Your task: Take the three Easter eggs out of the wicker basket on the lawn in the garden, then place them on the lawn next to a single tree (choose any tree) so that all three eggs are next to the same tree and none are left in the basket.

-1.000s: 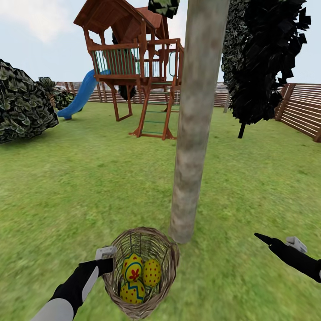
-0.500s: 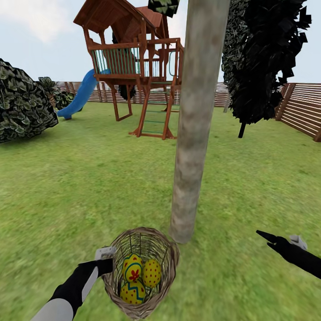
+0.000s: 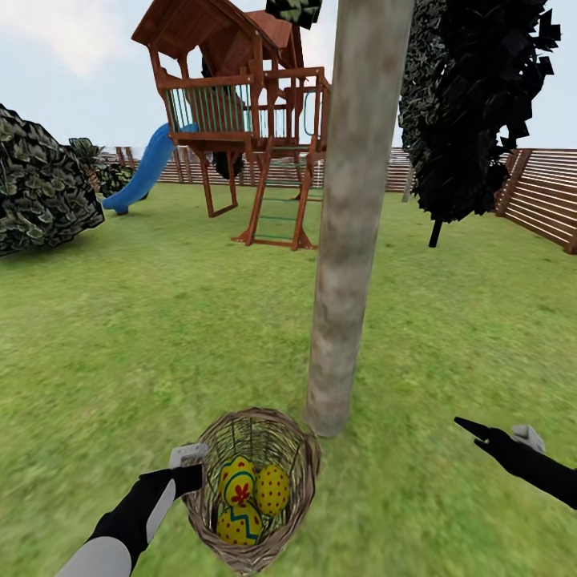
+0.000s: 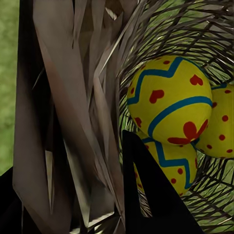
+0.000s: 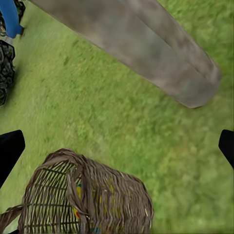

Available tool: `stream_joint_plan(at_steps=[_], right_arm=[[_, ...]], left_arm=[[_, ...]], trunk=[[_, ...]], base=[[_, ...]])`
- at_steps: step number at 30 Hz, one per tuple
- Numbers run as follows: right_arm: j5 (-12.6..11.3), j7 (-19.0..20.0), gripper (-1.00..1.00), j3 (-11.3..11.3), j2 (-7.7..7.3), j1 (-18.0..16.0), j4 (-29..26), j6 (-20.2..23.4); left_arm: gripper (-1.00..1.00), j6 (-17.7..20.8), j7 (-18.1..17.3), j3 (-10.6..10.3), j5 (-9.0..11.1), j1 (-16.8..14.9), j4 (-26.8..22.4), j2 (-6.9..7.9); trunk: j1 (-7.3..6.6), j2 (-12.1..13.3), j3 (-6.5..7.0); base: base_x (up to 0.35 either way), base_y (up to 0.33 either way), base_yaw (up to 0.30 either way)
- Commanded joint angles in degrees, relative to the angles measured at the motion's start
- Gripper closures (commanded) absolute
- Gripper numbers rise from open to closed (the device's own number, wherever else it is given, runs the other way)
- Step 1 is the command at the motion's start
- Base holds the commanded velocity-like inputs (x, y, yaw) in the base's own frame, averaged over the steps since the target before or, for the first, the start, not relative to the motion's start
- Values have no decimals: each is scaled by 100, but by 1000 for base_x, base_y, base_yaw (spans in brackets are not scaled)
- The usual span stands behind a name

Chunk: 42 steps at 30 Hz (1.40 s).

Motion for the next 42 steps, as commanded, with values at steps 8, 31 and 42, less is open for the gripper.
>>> stream_joint_plan(at_steps=[8, 31, 42], right_arm=[[-19, 12, -100, -15, -4, -5, 144, 41], [-19, 22, -100, -9, -6, -5, 126, 41], [-19, 21, -100, -9, -6, -5, 123, 41]], left_arm=[[100, 34, -1, 12, 47, -4, -11, 0], [100, 34, -5, 11, 47, -5, -12, -4], [100, 34, -10, 12, 47, -4, -12, -3]], trunk=[[177, -328, -151], [682, -1251, -564], [924, -1692, -761]], base=[[0, 0, 0], [0, 0, 0], [0, 0, 0]])
